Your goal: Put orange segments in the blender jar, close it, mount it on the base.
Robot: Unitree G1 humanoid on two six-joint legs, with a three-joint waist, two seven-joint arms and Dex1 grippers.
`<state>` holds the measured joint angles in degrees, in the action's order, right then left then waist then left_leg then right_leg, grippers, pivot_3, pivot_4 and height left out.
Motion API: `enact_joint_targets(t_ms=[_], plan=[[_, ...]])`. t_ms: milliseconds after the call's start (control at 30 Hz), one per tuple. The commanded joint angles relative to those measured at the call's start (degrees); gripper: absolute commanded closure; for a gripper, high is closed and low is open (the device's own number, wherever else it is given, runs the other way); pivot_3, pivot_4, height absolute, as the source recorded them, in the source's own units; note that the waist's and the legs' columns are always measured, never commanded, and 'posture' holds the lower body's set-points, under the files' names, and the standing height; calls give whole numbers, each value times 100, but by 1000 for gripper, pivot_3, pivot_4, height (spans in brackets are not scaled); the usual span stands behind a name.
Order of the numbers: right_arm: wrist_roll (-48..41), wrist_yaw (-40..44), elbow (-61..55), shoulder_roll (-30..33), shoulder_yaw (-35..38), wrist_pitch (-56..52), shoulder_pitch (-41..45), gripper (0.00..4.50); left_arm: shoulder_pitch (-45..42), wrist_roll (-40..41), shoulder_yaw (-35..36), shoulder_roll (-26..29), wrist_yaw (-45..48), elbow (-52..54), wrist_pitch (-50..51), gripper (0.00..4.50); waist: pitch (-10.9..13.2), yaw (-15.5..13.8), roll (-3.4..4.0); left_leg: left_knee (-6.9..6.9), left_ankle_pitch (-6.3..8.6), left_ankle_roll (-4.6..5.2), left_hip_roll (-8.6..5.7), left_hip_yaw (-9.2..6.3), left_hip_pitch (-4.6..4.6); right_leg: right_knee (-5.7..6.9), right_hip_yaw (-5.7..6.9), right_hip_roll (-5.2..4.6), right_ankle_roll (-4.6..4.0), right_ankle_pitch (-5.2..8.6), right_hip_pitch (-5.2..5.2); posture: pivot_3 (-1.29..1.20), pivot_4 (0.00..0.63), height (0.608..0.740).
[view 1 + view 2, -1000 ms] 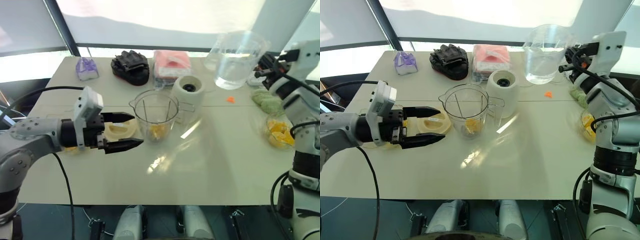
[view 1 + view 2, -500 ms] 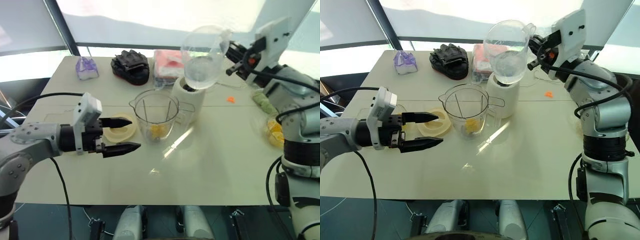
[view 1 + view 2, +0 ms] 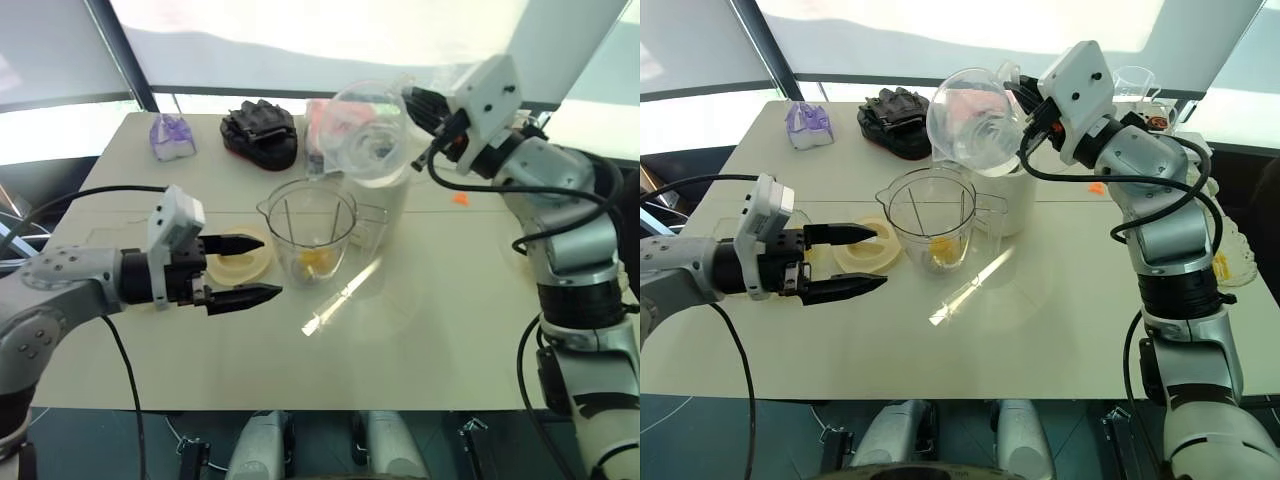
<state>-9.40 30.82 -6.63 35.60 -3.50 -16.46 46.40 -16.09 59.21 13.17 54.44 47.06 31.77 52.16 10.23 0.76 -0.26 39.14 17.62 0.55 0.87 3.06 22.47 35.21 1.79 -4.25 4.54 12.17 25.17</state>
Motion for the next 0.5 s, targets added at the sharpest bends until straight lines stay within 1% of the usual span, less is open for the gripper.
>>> enact_joint_targets(t_ms=[33, 500], plan=[[292, 30, -28, -26, 19, 471, 242, 4419, -18, 56, 135, -21, -57, 177, -86, 0, 0, 1, 0, 0, 0, 0, 0, 0, 0, 0, 0, 0, 0, 0, 0, 0, 150, 740], [1201, 72, 517, -166, -227, 1603, 295, 4419, -19, 94, 99, -58, -124, 216, -56, 0, 0, 2, 0, 0, -4, -6, 0, 0, 0, 2, 0, 0, 0, -1, 0, 0, 150, 740]])
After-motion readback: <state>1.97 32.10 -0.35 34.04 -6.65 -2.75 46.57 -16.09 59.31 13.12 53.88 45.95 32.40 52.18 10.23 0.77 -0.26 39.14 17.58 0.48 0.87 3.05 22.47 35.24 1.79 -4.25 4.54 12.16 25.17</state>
